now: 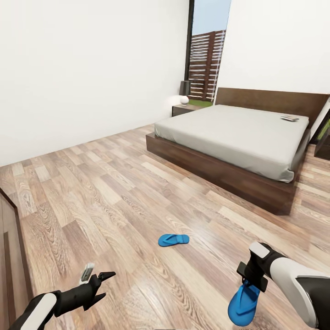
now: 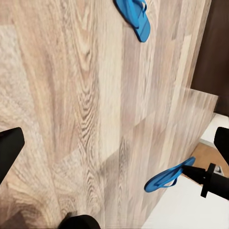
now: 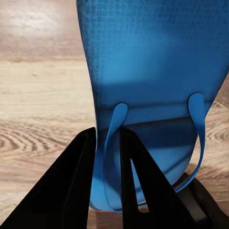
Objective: In the bedroom, move the book from the bed onto either nightstand, and place the two sandals side by side next to the bed.
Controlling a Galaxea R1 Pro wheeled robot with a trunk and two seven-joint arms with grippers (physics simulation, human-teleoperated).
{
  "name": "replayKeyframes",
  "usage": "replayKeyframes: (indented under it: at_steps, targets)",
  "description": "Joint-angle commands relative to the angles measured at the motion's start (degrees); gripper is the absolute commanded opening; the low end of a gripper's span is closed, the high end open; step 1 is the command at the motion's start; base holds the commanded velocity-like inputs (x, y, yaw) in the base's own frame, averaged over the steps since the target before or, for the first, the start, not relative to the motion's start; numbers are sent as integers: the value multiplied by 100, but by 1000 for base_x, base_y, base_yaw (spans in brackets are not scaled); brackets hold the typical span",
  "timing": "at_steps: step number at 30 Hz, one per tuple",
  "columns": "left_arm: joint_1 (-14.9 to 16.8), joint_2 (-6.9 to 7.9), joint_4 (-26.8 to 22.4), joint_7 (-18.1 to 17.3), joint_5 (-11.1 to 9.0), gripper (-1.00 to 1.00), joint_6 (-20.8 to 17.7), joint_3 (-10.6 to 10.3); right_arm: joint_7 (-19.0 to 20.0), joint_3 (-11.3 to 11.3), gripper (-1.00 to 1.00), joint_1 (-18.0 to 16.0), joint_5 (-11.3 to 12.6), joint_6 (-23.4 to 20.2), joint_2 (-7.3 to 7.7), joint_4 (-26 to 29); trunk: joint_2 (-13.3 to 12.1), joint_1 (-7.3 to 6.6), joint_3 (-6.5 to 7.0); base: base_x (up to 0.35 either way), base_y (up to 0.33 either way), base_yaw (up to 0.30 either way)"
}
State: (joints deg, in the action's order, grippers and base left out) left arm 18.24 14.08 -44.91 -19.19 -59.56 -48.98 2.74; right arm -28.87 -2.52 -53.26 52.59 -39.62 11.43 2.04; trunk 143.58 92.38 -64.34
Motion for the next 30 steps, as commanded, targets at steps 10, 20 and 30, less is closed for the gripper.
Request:
replayKeyframes:
  at_steps: [10, 20, 30]
  targets:
    - [2, -2, 0, -23, 15, 100, -33, 13, -22, -29, -100, 0, 64, -18, 1, -42, 2, -1, -5, 0, 0, -192]
    - [3, -2, 0, -31, 15, 100, -33, 10, -22, -29, -100, 0, 67, -19, -17, -46, 2, -1, -5, 0, 0, -227]
    - [2, -2, 0, -32, 15, 100, -33, 10, -22, -37, -100, 0, 75, -19, -20, -46, 2, -1, -5, 0, 0, -213]
